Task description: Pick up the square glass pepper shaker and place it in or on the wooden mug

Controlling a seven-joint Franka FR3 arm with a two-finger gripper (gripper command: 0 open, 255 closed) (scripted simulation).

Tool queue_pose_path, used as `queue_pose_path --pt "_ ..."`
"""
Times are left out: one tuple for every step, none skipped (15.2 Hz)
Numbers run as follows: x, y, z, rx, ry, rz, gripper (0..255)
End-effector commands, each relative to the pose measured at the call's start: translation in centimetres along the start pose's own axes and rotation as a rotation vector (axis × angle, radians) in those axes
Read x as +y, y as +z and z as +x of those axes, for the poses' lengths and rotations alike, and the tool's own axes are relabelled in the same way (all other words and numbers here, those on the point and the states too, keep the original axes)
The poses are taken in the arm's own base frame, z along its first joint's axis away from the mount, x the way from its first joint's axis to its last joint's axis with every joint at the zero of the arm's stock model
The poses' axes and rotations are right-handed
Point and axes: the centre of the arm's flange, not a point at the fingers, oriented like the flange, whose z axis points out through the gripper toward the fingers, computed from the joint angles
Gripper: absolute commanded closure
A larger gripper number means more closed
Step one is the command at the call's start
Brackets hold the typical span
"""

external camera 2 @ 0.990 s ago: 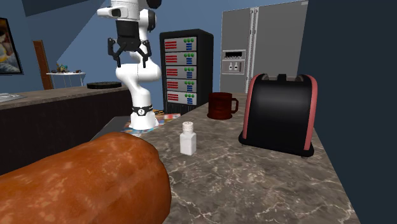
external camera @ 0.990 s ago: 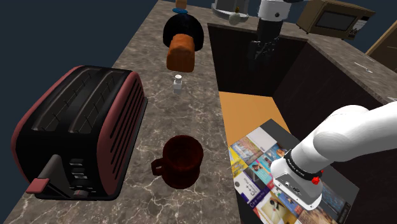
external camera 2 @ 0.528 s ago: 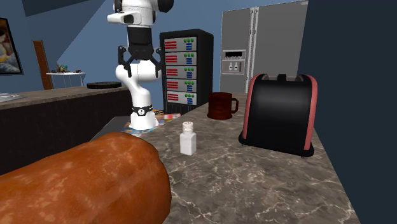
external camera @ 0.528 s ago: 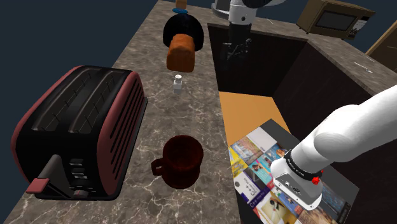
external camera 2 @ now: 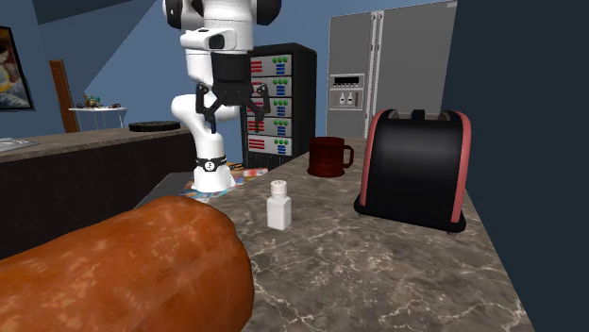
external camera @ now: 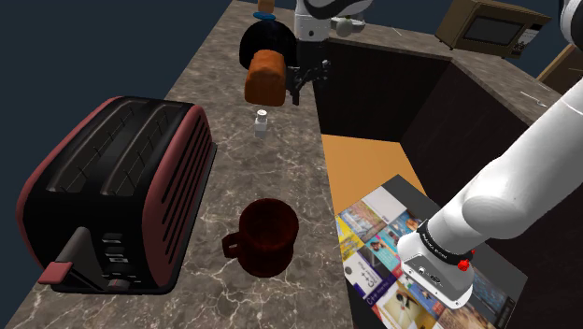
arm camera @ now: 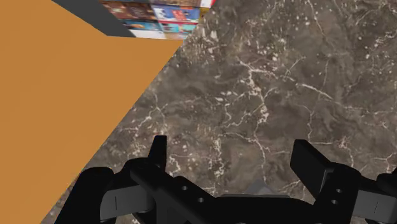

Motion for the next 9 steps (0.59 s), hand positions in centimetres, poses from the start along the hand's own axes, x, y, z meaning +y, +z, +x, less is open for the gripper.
queue_pose_path --pt "-1.2 0.7 2.7 -0.004 0.003 0.003 0" --pt "-1.9 1.0 3.8 -0.006 0.004 0.004 0" --pt "-2.6 1.2 5.0 -0.008 0.006 0.005 0" --pt "-3.2 1.5 6.1 -0.011 0.007 0.006 0" --pt "-3.9 1.8 7.2 -0.013 0.008 0.007 0" --pt "-4.5 2.0 8.4 -0.015 0.009 0.008 0" --pt "-5.2 2.3 9.5 -0.017 0.011 0.009 0" --pt "-5.9 2.6 10.6 -0.019 0.012 0.01 0" --pt "-6.5 2.9 11.8 -0.022 0.013 0.012 0"
